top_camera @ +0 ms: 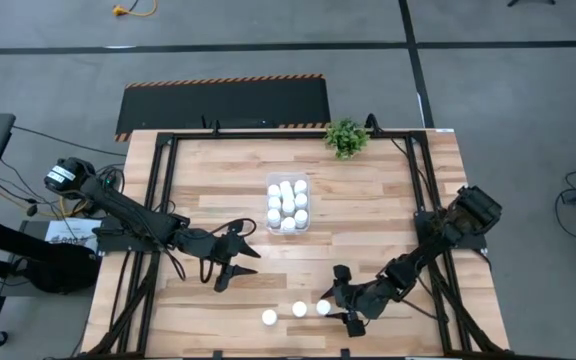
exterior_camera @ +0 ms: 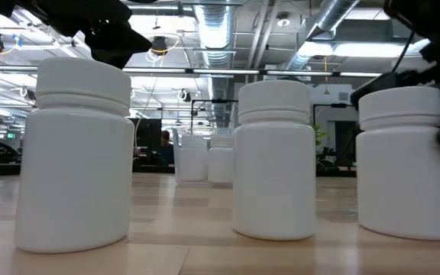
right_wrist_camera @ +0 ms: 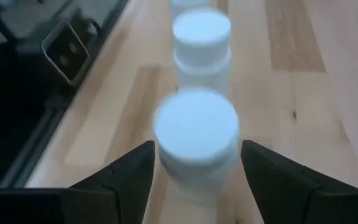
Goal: Pick and place pill bottles into a basket
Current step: Put the pill bottles into the container
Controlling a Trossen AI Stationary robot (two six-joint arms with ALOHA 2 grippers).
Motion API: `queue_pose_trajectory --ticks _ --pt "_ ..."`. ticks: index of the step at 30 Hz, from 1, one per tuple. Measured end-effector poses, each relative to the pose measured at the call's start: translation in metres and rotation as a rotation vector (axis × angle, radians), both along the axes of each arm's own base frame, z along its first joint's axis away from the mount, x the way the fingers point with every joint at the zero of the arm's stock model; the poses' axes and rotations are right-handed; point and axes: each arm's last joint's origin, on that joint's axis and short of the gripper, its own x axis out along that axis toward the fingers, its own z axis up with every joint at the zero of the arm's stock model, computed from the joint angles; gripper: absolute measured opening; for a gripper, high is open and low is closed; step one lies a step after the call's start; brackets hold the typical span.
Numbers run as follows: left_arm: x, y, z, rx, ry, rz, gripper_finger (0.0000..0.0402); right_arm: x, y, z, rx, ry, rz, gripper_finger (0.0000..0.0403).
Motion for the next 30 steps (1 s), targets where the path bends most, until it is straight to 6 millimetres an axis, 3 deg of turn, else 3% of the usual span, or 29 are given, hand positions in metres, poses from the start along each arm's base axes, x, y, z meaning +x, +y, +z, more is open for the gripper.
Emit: queue_pose_trajectory --ticks 30 --pt "0.0000 0.0000 0.0000 -0.005 0.002 0.002 0.0194 0.0063 0.0006 0.0036 -0.046 -0.090 0.043 0.0234"
